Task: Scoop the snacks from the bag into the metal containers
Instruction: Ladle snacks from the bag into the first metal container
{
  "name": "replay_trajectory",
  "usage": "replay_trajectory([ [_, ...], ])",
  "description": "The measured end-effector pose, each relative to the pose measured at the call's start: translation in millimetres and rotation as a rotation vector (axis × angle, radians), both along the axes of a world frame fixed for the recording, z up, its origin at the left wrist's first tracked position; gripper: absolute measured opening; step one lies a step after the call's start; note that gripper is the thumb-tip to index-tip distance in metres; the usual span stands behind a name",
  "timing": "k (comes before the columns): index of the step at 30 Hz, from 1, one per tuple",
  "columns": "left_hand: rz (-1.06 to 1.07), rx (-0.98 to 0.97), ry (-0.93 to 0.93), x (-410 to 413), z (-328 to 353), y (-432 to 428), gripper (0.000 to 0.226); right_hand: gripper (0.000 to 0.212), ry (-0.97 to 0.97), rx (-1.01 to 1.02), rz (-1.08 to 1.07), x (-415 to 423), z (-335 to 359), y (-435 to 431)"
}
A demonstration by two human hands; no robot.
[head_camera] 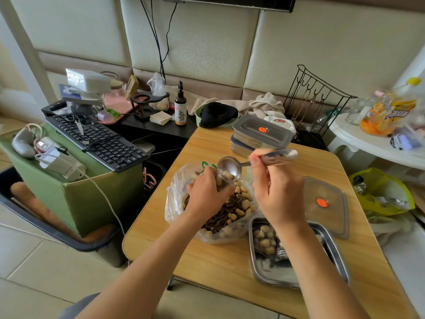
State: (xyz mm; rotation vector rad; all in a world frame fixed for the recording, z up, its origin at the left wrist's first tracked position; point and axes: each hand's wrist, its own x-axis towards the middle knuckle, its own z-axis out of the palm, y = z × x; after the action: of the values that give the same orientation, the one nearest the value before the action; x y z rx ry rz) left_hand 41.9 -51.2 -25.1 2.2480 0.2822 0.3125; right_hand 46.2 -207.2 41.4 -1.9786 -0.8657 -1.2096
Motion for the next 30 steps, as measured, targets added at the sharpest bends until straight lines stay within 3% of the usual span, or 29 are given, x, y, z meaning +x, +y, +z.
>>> replay_trajectory([
  [13,-0.03,-0.06,-0.013,-2.3,6.0,-1.4,0.043,0.044,-0.054,0.048,-0.042,-0.5,-4.7,-0.6],
  [17,-0.065,-0.076,-0.036,-6.6,9.1,-0.9,0.042,0.036,-0.018,0.058,-0.035,3.1,-6.6,-3.7],
  [24,-0.097,-0.173,-0.041,-11.2,15.0,6.0,0.034,0.048,0.156,0.271,-0.177,12.8,-9.0,-16.5],
  [30,-0.018,-0.31,-0.104,-16.3,27.2,13.5,0.019,0.029,0.515,0.333,-0.143,16.5,-21.9,-15.4],
])
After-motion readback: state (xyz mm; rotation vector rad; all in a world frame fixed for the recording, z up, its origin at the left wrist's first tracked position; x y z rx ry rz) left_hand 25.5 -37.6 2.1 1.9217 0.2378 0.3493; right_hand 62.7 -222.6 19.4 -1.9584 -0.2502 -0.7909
